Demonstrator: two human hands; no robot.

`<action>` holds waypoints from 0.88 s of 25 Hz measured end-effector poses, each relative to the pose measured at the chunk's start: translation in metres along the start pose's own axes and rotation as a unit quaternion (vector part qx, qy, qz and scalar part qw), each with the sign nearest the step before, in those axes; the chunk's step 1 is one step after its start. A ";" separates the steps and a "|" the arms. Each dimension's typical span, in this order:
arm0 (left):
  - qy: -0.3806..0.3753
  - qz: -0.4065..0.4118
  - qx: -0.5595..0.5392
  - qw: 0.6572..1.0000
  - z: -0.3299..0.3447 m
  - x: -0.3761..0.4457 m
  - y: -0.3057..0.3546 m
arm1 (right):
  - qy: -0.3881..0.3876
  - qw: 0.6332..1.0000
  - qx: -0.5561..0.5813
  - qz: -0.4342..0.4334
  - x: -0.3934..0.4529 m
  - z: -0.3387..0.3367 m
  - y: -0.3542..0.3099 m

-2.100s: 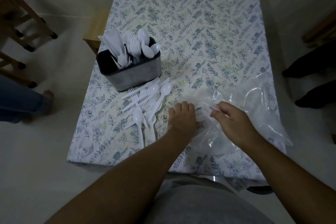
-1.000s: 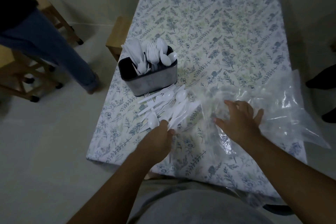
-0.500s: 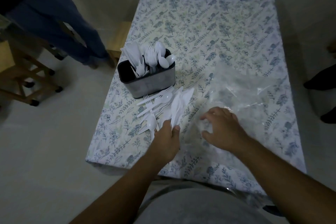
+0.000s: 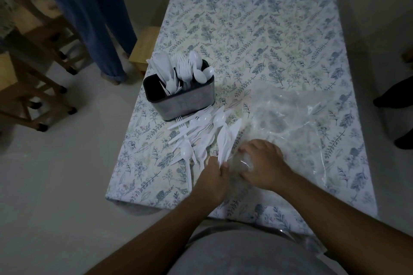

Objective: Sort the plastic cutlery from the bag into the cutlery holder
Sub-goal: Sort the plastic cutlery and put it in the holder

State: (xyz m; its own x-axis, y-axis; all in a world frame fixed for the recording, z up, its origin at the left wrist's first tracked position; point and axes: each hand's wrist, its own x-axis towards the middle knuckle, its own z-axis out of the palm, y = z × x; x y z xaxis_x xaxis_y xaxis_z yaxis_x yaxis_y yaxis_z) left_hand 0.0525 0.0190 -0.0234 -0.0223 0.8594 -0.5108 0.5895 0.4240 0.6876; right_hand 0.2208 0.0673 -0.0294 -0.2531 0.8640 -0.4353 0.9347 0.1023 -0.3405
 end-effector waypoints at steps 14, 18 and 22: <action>-0.102 -0.043 -0.278 0.954 -0.005 -0.009 0.010 | -0.036 0.737 0.652 0.173 -0.012 -0.015 -0.019; -0.100 -0.060 -0.301 0.947 -0.002 -0.008 0.010 | -0.009 0.725 0.663 0.187 -0.014 -0.013 -0.018; -0.088 -0.041 -0.240 0.966 -0.003 -0.009 0.012 | -0.002 0.677 0.710 0.192 -0.017 -0.013 -0.016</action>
State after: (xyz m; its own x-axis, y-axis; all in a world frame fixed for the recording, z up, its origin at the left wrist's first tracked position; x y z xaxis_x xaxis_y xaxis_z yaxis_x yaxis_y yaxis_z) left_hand 0.0569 0.0175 -0.0092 0.1098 0.7730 -0.6249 0.1487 0.6088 0.7792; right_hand 0.2133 0.0577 -0.0058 -0.0637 0.6912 -0.7199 -0.2505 -0.7093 -0.6589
